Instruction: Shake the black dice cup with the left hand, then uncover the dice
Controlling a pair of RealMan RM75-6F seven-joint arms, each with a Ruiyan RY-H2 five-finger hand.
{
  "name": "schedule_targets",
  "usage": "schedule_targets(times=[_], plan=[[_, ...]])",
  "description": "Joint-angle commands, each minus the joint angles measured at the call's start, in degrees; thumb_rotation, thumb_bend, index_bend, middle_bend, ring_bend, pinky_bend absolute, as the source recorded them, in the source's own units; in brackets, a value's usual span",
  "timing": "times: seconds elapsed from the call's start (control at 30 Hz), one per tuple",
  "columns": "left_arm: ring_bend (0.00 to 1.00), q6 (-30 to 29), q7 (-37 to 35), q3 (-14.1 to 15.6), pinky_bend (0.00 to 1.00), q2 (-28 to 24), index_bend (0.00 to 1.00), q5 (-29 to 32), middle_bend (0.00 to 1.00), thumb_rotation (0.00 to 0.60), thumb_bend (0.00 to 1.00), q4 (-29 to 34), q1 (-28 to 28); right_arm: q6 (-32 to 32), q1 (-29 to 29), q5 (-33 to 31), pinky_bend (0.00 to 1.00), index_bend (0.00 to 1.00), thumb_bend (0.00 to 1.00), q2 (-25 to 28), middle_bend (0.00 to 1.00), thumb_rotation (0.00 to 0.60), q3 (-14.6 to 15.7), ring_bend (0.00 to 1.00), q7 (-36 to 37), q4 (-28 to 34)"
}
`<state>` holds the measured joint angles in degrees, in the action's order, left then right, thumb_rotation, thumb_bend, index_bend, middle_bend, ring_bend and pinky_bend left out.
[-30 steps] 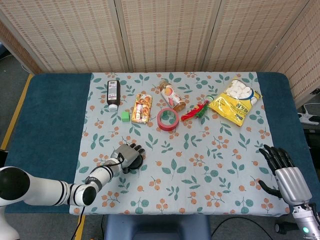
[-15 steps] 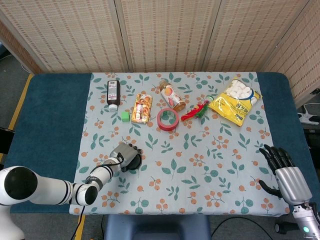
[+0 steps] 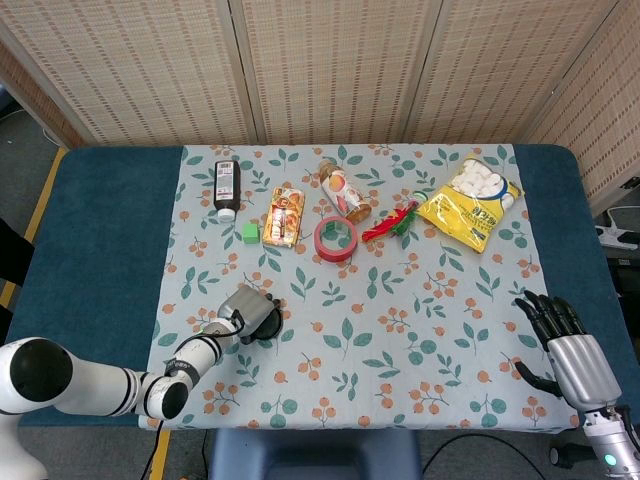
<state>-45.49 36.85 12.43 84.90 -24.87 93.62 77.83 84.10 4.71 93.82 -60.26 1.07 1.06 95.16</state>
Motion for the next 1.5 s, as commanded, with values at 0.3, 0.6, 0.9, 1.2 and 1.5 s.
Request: schedule_targets(times=[0.3, 0.6, 0.9, 1.2, 1.5], plan=[[0.60, -8.7, -1.7, -0.8, 0.80, -0.3, 0.66, -10.9, 0.70, 0.600, 0.63, 2.5, -7.4, 1.5, -0.6, 1.5, 0.00, 0.00, 0.17, 0.6, 0.00, 0.600, 0.6, 0.00, 1.1, 0.2], [0.65, -13.8, 0.4, -1.7, 0.85, -3.4, 0.71, -14.8, 0.76, 0.600, 0.72, 7.3, -11.4, 1.7, -0.6, 2.8, 0.00, 0.00, 0.17, 0.9, 0.00, 0.600, 1.1, 0.00, 2.0, 0.0], [0.65, -28.4, 3.2, -4.9, 0.86, -15.6, 0.71, -22.1, 0.77, 0.600, 0.73, 21.8, -15.9, 2.0, -0.6, 3.5, 0.00, 0.00, 0.17, 1.2, 0.00, 0.600, 1.4, 0.00, 2.6, 0.1], [0.68, -37.8, -10.6, -11.4, 0.89, -21.3, 0.72, -36.0, 0.79, 0.600, 0.72, 27.4, -24.3, 1.3, -0.4, 2.5, 0.00, 0.00, 0.17, 1.1, 0.00, 0.600, 1.1, 0.00, 2.5, 0.1], [0.68, -7.0, -7.9, -5.5, 0.88, -10.1, 0.72, -21.3, 0.78, 0.600, 0.71, 9.4, -20.0, 0.1, 0.2, 3.4, 0.00, 0.00, 0.17, 0.7, 0.00, 0.600, 1.7, 0.00, 1.5, 0.6]])
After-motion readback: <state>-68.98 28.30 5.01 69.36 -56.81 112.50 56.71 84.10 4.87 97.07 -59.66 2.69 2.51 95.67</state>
